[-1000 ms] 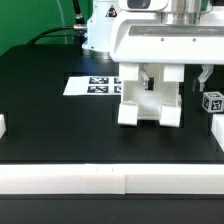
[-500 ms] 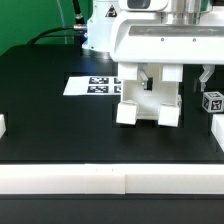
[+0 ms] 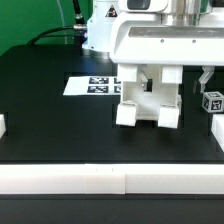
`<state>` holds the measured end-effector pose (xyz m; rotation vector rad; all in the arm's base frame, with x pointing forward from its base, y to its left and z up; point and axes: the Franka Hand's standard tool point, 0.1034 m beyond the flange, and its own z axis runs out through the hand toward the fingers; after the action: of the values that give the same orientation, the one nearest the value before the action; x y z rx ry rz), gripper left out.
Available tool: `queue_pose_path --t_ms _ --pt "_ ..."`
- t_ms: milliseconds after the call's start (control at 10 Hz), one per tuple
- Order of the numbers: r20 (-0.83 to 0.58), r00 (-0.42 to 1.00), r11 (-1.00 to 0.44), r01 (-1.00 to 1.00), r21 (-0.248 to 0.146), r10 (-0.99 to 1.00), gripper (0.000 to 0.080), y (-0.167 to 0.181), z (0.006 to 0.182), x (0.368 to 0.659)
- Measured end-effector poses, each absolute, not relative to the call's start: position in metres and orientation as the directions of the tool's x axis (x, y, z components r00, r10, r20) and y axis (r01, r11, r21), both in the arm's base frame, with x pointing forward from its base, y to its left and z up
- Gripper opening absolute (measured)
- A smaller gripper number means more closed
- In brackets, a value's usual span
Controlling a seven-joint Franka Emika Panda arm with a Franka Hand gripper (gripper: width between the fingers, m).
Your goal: Assemble chair
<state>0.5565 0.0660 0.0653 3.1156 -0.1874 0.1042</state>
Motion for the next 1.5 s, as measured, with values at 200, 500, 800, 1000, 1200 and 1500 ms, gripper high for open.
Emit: queue_pose_path --t_ms 200,500,800,1000,1200,1500 --pt "0.069 0.992 -0.994 -0.106 0.021 -0.104 0.0649 0.065 0.059 0.563" --pt "0.077 0.992 -0.994 -0.103 0.025 -0.101 0.0649 0.066 0.055 0.576" --pt "0.067 0.993 -0.995 -0.095 0.020 -0.094 0.0649 0.067 0.067 0.582" --pt "0.056 0.994 -0.995 -0.094 0.010 -0.094 0.0649 0.068 0.084 0.582" --pt "0.049 0.994 -0.995 -0.100 0.002 -0.100 0.0649 0.067 0.098 0.580" --pt "0.049 0.992 -0.993 -0.116 -0.017 -0.117 0.0649 0.083 0.118 0.562"
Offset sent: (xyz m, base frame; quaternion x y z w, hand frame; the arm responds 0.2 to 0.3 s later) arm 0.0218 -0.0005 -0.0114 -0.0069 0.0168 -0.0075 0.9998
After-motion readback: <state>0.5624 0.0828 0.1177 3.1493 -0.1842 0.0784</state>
